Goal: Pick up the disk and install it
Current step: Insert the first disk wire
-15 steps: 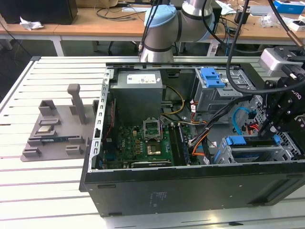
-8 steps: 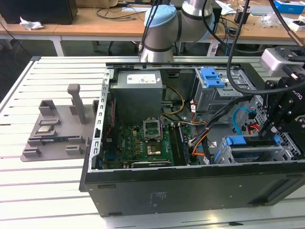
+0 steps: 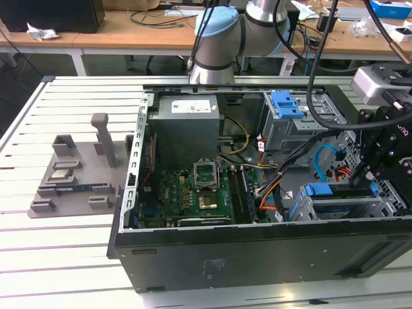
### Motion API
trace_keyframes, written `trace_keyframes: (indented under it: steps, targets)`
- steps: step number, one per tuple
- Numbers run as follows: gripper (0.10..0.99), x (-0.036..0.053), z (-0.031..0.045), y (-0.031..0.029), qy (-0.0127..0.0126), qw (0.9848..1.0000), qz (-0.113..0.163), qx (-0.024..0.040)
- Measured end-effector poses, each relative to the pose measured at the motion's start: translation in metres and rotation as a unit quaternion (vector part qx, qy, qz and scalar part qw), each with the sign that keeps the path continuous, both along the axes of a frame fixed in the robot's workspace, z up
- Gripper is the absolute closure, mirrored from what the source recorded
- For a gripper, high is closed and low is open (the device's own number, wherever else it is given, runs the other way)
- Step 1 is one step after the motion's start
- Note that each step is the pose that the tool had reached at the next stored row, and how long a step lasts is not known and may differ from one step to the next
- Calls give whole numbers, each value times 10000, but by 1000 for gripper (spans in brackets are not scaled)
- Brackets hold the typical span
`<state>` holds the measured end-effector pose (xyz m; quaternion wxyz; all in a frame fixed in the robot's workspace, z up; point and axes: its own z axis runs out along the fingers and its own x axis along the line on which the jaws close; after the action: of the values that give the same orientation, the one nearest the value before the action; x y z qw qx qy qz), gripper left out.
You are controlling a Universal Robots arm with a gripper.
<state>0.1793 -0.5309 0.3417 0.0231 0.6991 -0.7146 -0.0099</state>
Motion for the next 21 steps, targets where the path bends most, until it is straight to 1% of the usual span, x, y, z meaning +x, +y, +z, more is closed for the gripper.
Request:
trace_keyframes:
  steps: [1, 3, 9, 14, 15, 16, 17, 18, 19, 20, 21]
  targets:
    - [918, 0, -1, 1, 0, 10000, 0, 13]
    - [918, 0, -8, 0, 0, 10000, 0, 15]
    - [918, -1, -59, -7, 0, 10000, 0, 10]
    - [918, -1, -70, -7, 0, 10000, 0, 13]
    - [918, 0, -77, -6, 0, 10000, 0, 22]
    - [902, 0, -80, -7, 1, 10000, 0, 23]
    - [839, 0, -69, -7, 0, 10000, 0, 14]
    - [839, -1, -38, -7, 0, 10000, 0, 15]
    - [839, -1, 12, -7, 0, 10000, 0, 14]
    - [839, -1, 105, -2, -1, 10000, 0, 13]
    - [839, -1, 150, 3, -1, 10000, 0, 14]
